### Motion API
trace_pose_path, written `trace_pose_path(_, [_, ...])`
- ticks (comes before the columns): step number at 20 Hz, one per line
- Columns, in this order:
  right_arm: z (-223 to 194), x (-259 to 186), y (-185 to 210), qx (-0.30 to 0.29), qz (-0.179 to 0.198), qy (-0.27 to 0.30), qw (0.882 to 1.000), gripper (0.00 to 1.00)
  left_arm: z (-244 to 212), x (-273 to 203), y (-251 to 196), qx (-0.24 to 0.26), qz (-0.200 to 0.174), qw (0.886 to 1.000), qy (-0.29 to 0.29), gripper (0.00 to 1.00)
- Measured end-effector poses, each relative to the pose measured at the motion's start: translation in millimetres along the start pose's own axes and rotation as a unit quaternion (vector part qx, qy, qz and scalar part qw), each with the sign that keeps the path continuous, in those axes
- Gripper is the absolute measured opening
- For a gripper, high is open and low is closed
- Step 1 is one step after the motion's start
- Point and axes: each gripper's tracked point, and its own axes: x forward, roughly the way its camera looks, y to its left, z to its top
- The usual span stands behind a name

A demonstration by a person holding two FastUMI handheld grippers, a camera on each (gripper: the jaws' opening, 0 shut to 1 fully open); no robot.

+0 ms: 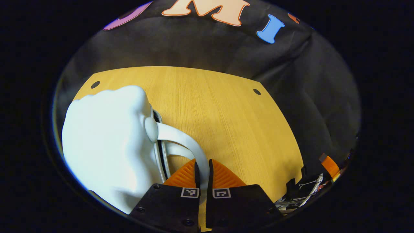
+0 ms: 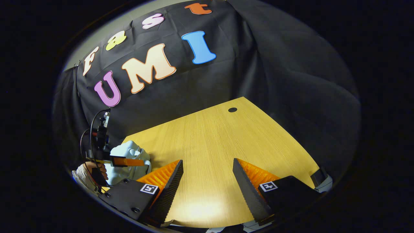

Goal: First open the suitcase, pack the skin care products into it, and then close the suitcase.

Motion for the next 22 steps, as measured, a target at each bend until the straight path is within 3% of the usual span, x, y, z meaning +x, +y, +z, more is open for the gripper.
trace_pose_path(2, [2.5,0.2,-4.4,-0.004,0.010,0.000,1.000,0.98,-0.8,6.3,5.7,-0.001,0.044,0.999,-0.015,0.08])
trace_pose_path(4, [7.3,3.1,-6.0,-0.015,0.027,0.000,1.000,0.98,6.6,4.2,-4.6,0.000,0.060,0.997,-0.055,0.24])
trace_pose_path(5, [10.9,3.2,-6.6,-0.022,0.038,-0.002,0.999,0.93,13.1,-0.4,-12.6,0.008,0.075,0.994,-0.081,0.47])
trace_pose_path(7, [26.6,4.9,-6.3,-0.043,0.059,-0.020,0.997,0.98,39.4,-25.7,-22.0,0.039,0.122,0.979,-0.160,0.92])
trace_pose_path(8, [38.3,3.6,-6.1,-0.055,0.066,-0.035,0.996,0.98,55.4,-50.2,-26.6,0.048,0.144,0.967,-0.206,0.99])
trace_pose_path(12, [103.5,-18.8,10.8,-0.085,0.088,-0.130,0.984,0.98,94.4,-170.4,-59.4,0.052,0.213,0.898,-0.382,0.96])
trace_pose_path(14, [133.4,-36.2,25.2,-0.094,0.094,-0.184,0.974,0.99,98.9,-215.7,-75.4,0.048,0.220,0.873,-0.432,0.97])
trace_pose_path(18, [168.0,-77.5,62.7,-0.107,0.101,-0.268,0.952,0.99,101.6,-267.8,-88.2,0.074,0.208,0.858,-0.463,0.96])
trace_pose_path(22, [171.8,-110.7,93.1,-0.117,0.108,-0.303,0.939,0.98,102.2,-304.1,-95.7,0.100,0.194,0.840,-0.496,0.96])
